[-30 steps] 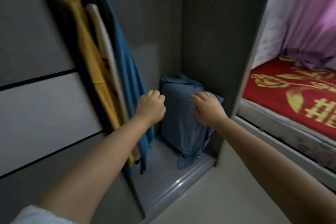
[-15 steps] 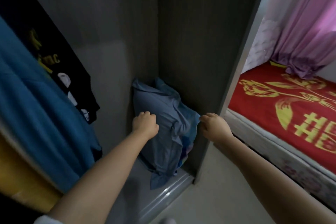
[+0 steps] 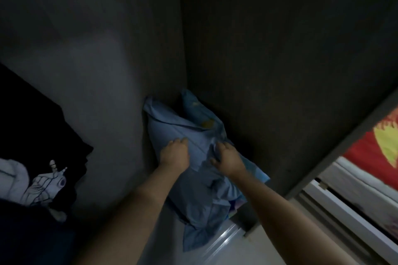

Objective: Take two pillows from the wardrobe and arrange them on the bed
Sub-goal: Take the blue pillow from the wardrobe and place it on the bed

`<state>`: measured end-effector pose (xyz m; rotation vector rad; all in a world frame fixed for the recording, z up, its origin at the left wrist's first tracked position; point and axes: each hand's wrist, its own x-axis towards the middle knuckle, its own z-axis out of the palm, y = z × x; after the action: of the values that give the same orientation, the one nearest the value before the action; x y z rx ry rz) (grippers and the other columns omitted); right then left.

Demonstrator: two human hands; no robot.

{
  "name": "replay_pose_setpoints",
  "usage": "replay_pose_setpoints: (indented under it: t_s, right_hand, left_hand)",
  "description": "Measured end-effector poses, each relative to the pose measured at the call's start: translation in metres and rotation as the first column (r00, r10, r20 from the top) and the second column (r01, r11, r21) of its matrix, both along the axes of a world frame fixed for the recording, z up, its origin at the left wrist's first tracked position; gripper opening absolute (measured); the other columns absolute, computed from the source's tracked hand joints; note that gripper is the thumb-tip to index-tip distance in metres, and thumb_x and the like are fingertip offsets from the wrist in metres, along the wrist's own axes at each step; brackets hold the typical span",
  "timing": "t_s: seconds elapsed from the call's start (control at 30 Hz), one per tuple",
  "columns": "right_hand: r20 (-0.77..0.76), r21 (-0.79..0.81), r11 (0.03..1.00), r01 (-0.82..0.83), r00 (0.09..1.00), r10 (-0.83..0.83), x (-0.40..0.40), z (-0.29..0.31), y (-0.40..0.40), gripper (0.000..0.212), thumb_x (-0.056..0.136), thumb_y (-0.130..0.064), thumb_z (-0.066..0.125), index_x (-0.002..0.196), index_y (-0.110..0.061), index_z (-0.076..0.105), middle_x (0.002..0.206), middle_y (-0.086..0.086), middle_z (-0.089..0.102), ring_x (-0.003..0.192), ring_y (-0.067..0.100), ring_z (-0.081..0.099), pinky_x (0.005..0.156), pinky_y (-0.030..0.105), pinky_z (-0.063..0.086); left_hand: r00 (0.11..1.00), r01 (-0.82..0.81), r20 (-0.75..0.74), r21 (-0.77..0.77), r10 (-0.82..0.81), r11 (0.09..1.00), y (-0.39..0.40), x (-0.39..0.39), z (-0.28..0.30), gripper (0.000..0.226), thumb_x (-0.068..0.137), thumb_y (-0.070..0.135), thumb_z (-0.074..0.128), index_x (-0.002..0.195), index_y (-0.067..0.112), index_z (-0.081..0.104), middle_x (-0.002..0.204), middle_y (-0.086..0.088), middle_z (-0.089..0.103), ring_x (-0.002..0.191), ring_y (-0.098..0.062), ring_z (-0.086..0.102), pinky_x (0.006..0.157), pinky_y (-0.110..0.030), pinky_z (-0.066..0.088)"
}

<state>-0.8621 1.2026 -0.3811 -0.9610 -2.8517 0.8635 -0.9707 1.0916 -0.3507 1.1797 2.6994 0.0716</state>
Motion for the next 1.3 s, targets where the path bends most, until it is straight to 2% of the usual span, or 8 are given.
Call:
replay_pose_setpoints:
  t_s: [0.13,0.2,0.33,0.5,0.6,0.7,0.97,1.3]
  right_hand:
    - [-0.007,-0.135,0.985,0.102,0.995,-0.104,-0.039,-0.032,0.020,0.079,0.080,-0.029,0.069,0.138,0.001,0.025,0.143,0.020,0.039,0.130,0.032,0.039,0.106,0.036,0.036]
    - [0.001,-0.228,0.970,0.089,0.996,-0.091,-0.044,-0.040,0.022,0.057,0.083,-0.024,0.066,0.128,0.003,0.041,0.129,0.021,0.055,0.117,0.032,0.052,0.091,0.031,0.044]
    - [0.046,-0.081,0.989,-0.123,0.991,0.127,-0.027,-0.039,0.009,0.024,0.087,-0.008,0.052,0.109,0.002,0.053,0.107,0.024,0.064,0.095,0.033,0.060,0.064,0.027,0.035]
    - [0.134,-0.075,0.955,-0.288,0.946,0.296,0.029,-0.030,-0.012,0.039,0.090,-0.016,0.053,0.127,-0.005,0.047,0.118,0.020,0.063,0.105,0.029,0.060,0.084,0.030,0.042]
    - [0.182,-0.079,0.952,-0.297,0.934,0.307,0.063,-0.029,-0.021,0.041,0.090,-0.013,0.050,0.130,-0.010,0.043,0.115,0.020,0.064,0.102,0.028,0.061,0.078,0.025,0.041]
    - [0.266,-0.011,0.986,-0.165,0.950,0.162,0.089,-0.025,-0.029,0.046,0.091,-0.015,0.044,0.135,-0.018,0.031,0.117,0.020,0.062,0.104,0.034,0.060,0.085,0.036,0.049]
    - [0.288,0.184,0.976,-0.116,0.956,0.059,0.155,0.002,-0.058,0.056,0.091,-0.012,0.044,0.140,-0.024,0.019,0.114,0.016,0.062,0.097,0.034,0.062,0.080,0.041,0.050]
    - [-0.005,0.441,0.894,0.072,0.997,-0.078,0.308,0.085,-0.085,0.017,0.078,-0.003,0.062,0.095,0.000,0.061,0.095,0.023,0.062,0.090,0.035,0.061,0.056,0.037,0.049]
  left_hand:
    - [0.999,-0.041,0.016,0.036,0.040,0.999,0.013,-0.021,-0.033,0.041,0.094,0.010,0.040,0.134,0.008,0.038,0.134,-0.013,0.050,0.122,-0.028,0.045,0.099,-0.037,0.042]
    - [0.996,-0.080,0.050,0.080,0.076,0.994,0.013,-0.029,-0.044,0.043,0.095,0.011,0.038,0.137,0.009,0.034,0.137,-0.012,0.048,0.123,-0.028,0.045,0.099,-0.037,0.042]
    - [1.000,-0.014,-0.014,0.171,0.017,0.985,0.012,-0.044,-0.048,0.059,0.093,0.007,0.041,0.147,0.015,0.019,0.155,-0.007,0.024,0.138,-0.026,0.028,0.109,-0.039,0.034]
    - [0.959,0.243,-0.080,-0.256,-0.271,0.936,0.019,-0.047,-0.034,0.076,0.088,0.013,0.055,0.147,0.031,0.011,0.160,0.000,-0.005,0.147,-0.026,-0.006,0.119,-0.050,0.008]
    - [0.913,0.343,-0.070,-0.400,-0.401,0.850,0.017,-0.036,-0.034,0.058,0.088,0.024,0.057,0.140,0.022,0.032,0.155,-0.004,0.024,0.144,-0.023,0.017,0.118,-0.046,0.013]
    - [0.843,0.432,-0.126,-0.419,-0.522,0.799,0.005,-0.022,-0.035,0.041,0.092,0.027,0.049,0.129,0.010,0.046,0.137,-0.011,0.048,0.127,-0.025,0.042,0.112,-0.036,0.027]
    - [0.826,0.500,-0.059,-0.383,-0.561,0.777,-0.037,0.033,-0.019,0.027,0.098,0.020,0.037,0.119,0.008,0.052,0.124,-0.015,0.056,0.115,-0.026,0.054,0.093,-0.035,0.046]
    - [0.768,0.569,-0.195,-0.229,-0.610,0.790,-0.064,0.181,0.050,0.024,0.095,0.015,0.041,0.115,0.008,0.052,0.117,-0.013,0.059,0.110,-0.028,0.055,0.086,-0.038,0.047]
